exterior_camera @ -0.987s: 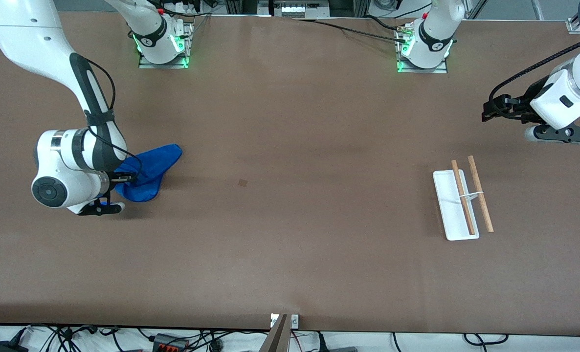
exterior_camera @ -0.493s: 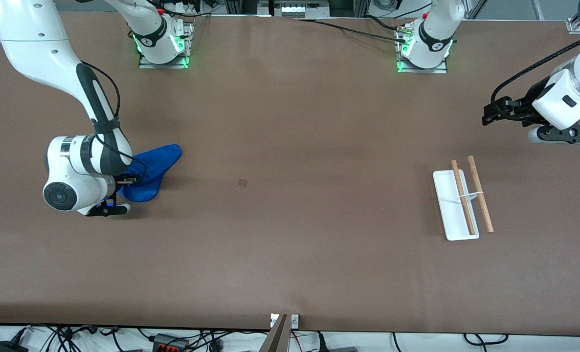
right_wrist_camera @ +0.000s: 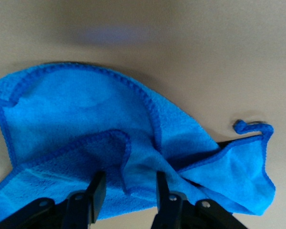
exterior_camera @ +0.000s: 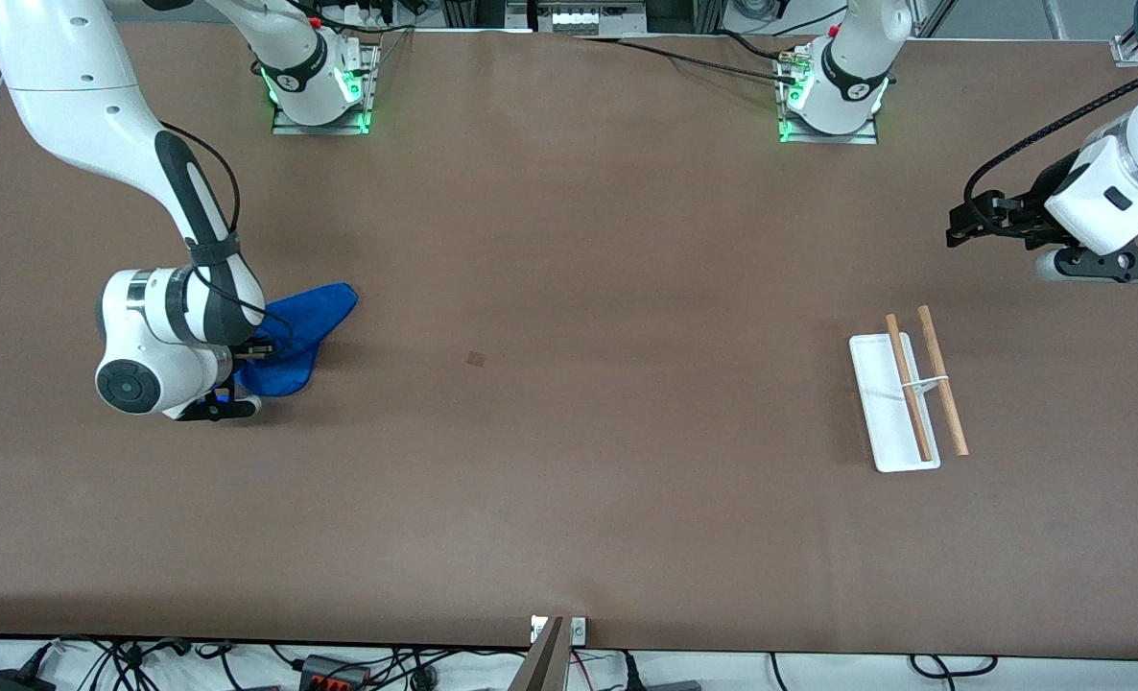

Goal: Pass towel and hang on rack
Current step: 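Close the right gripper on the blue towel's edge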

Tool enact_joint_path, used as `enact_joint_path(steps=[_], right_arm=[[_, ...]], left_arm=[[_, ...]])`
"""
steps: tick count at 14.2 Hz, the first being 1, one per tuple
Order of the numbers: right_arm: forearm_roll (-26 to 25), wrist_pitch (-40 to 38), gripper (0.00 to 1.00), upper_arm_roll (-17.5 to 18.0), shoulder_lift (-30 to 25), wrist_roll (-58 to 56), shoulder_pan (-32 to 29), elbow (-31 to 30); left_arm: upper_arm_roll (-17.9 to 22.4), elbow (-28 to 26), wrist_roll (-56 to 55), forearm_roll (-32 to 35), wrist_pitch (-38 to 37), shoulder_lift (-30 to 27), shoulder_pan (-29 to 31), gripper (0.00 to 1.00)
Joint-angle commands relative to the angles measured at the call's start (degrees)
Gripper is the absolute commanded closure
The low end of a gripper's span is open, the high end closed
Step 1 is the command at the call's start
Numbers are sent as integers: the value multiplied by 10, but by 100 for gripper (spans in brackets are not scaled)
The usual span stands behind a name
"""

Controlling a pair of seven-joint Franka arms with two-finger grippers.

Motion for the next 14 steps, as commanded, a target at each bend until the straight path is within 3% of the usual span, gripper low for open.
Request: enact_joint_path(steps=[1,6,11,14], right_arm=[[-2,9,61,4,-8,-7,-6,-15],[-3,7,97,4,-10,-7,-5,-12],[1,-4,100,5,-27,-7,-2,-6],[16,-65,100,27,-92,-25,8,11]], left_arm=[[-4,11,-2,0,-5,3,2,0],[-4,14,-4,0,-8,3,-2,0],[-14,15,7,0,-8,5,-6,0],[-24,14,7,-2,-10,5,1,0]])
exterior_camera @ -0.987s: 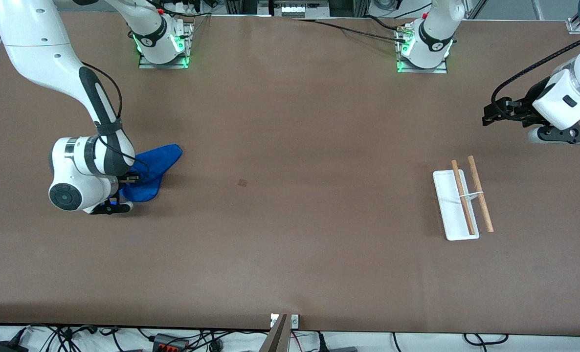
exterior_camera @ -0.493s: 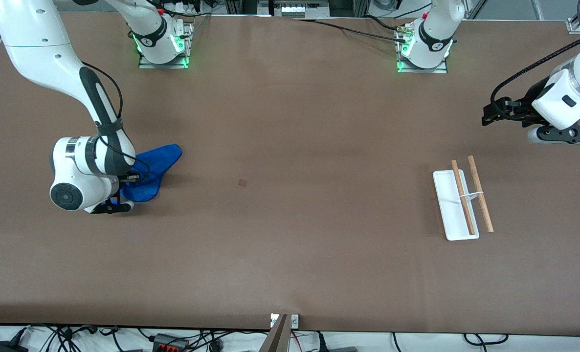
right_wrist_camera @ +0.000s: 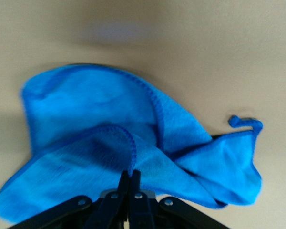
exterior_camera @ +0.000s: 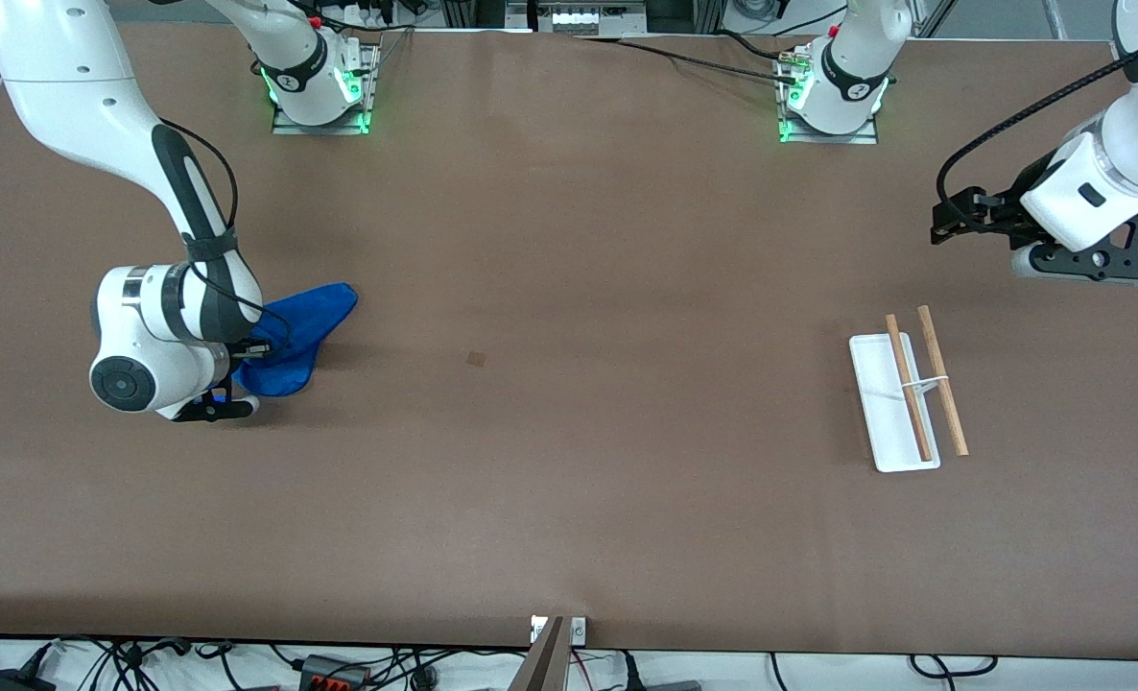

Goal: Pass towel and hang on rack
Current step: 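Close the right gripper on the blue towel's edge, then lift the towel with the right gripper toward the table middle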

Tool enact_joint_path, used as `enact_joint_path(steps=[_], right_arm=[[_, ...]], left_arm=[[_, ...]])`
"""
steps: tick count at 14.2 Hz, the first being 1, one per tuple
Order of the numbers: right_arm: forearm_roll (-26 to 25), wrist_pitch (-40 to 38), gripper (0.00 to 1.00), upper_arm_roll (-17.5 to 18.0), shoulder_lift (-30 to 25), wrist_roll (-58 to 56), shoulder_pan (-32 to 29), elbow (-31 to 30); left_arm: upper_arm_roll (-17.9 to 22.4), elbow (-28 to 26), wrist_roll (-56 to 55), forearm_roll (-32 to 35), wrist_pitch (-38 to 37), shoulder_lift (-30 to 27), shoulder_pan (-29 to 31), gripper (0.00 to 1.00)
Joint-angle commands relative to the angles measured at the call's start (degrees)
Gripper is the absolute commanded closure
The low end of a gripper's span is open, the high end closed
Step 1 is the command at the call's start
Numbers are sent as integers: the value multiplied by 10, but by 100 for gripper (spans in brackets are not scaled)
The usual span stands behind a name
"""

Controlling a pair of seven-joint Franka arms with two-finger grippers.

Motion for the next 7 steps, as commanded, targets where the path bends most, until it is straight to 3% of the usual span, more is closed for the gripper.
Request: enact_joint_path(steps=[1,4,7], right_arm=[[27,-74,100,35,-78,-10,8,29],[33,-157,100,84,-88,-14,28,154],[76,-169,100,159,-89,-9,31,245]], left_arm=[[-5,14,6,-3,-9,5,8,0],[-5,15,5,-6,-3,10,4,0],[-5,25,5,-7,-7,14,2,0]])
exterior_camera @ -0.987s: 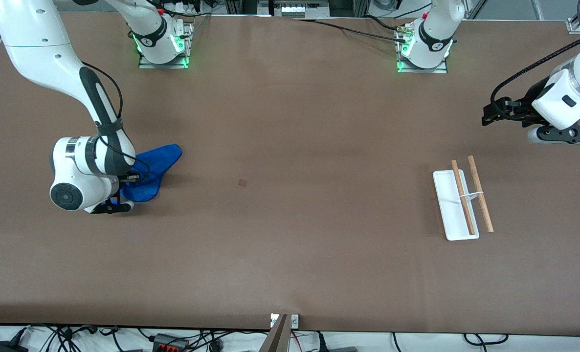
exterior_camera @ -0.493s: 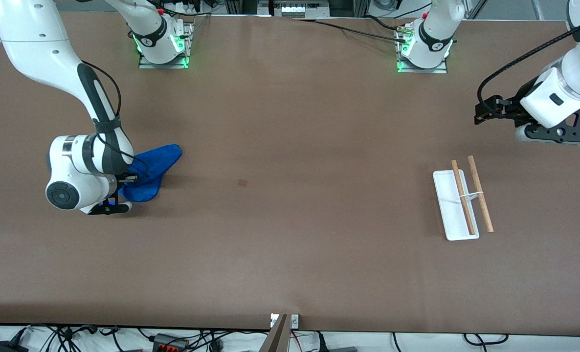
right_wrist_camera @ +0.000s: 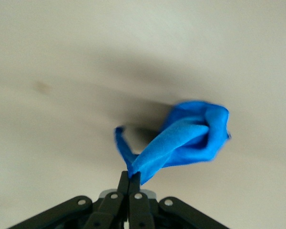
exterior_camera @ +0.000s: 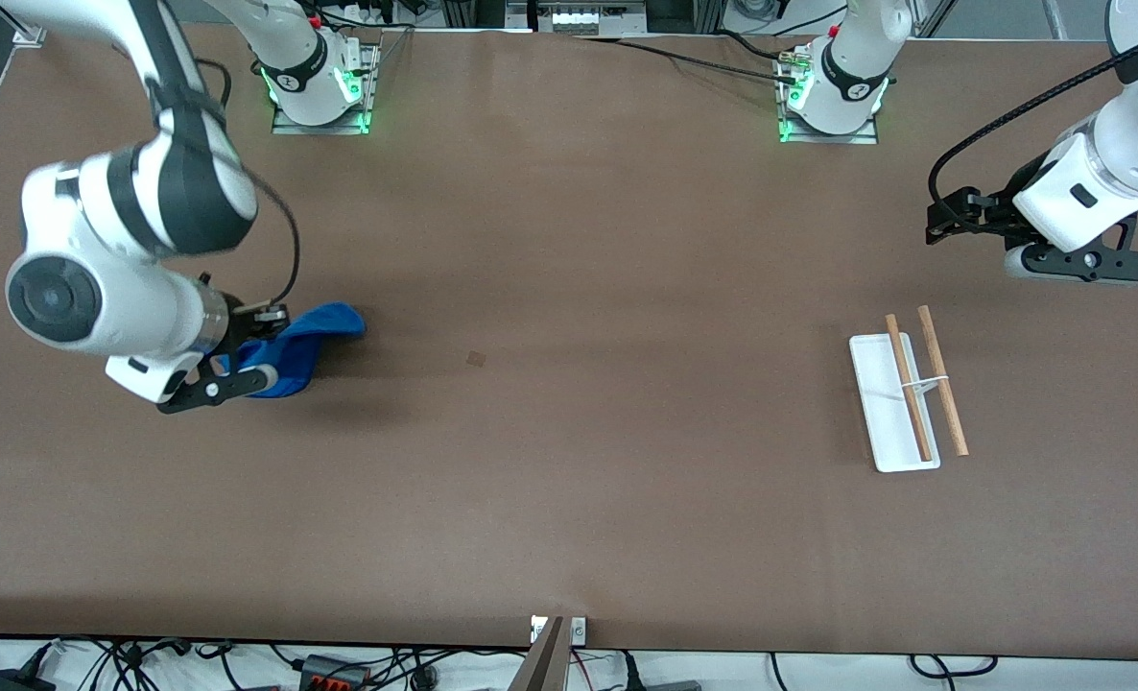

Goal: Pass towel and hang on rack
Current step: 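Lift the towel with the right gripper toward the table middle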

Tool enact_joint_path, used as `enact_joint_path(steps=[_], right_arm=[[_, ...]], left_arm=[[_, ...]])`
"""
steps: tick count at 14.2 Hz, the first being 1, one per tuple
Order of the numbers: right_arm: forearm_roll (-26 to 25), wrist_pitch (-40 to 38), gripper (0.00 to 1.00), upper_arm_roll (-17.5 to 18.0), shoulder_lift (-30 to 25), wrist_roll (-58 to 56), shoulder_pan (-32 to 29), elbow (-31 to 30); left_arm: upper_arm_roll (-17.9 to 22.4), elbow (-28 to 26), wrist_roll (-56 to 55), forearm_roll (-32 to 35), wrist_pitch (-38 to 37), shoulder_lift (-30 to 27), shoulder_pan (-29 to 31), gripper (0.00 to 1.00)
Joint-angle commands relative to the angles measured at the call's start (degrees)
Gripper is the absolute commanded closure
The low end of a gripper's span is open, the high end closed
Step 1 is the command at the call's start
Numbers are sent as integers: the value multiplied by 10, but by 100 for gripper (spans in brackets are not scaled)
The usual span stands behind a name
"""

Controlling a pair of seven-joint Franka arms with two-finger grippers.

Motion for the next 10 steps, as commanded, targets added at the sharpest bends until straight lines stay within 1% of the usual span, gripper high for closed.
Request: enact_joint_path(steps=[1,3,5,7,8,9,10], right_arm=[[48,-13,100,57,17,3,1,77],[66,-4,100,100,17,15,3,123],[70,15,100,145,18,28,5,159],[70,88,100,205,20,68,7,163],[69,136,100,227,22,81,12,163],[69,171,100,234,24,94,23,162],[70,199,100,234,31,108,41,162]], left_arm=[[-2,21,5,-7,-7,11,2,0],[-3,21,5,-7,-9,14,0,0],[-3,20,6,-7,-9,17,0,0],[-3,16,9,-8,-19,21,4,0],[-3,22,8,-8,-21,21,4,0],[-3,21,8,-8,-20,21,0,0],[-3,22,7,-10,-14,22,1,0]])
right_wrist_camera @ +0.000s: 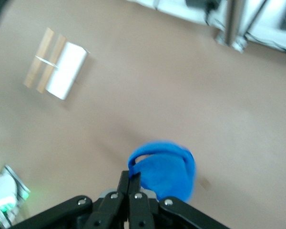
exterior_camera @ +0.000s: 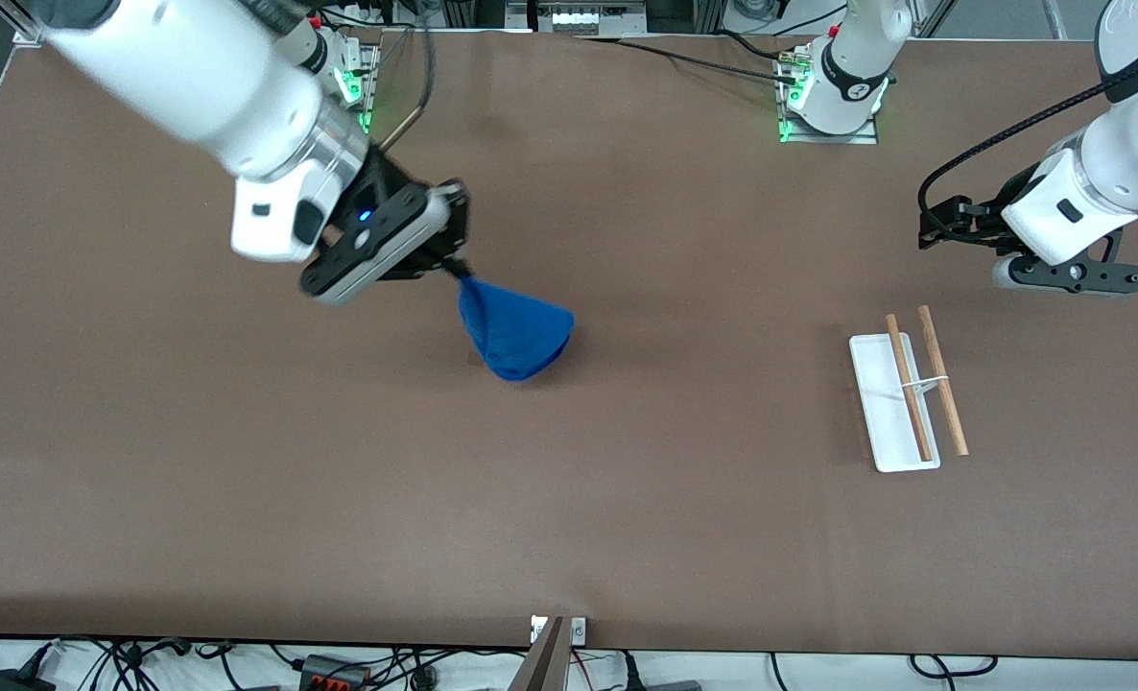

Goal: Pass towel and hang on rack
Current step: 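Lift the towel with the right gripper toward the table middle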

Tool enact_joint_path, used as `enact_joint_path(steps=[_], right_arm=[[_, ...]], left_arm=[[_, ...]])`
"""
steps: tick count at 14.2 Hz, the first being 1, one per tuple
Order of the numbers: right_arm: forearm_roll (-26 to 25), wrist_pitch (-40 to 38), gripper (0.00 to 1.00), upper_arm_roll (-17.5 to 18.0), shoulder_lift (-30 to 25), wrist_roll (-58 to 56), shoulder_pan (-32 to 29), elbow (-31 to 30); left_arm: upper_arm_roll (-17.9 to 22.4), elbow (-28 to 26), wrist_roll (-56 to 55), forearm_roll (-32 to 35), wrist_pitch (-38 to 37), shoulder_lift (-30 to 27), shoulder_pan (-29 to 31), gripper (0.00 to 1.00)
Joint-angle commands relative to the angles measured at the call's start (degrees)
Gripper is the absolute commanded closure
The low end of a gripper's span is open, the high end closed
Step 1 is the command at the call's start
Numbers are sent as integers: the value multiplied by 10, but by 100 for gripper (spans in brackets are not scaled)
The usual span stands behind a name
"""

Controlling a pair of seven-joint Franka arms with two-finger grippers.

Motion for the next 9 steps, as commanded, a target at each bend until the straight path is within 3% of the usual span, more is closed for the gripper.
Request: enact_joint_path(steps=[1,5,9], right_arm=[[5,64,100,11,27,35,37,19],[5,146,100,11,51,94,98,18],[-2,205,100,10,73,116,133,16]], left_arm=[[-2,23,7,-24,-9,7,2,0],[5,37,2,-40,-7,30,8,0],[3,46,110,-43,12,66,23,0]])
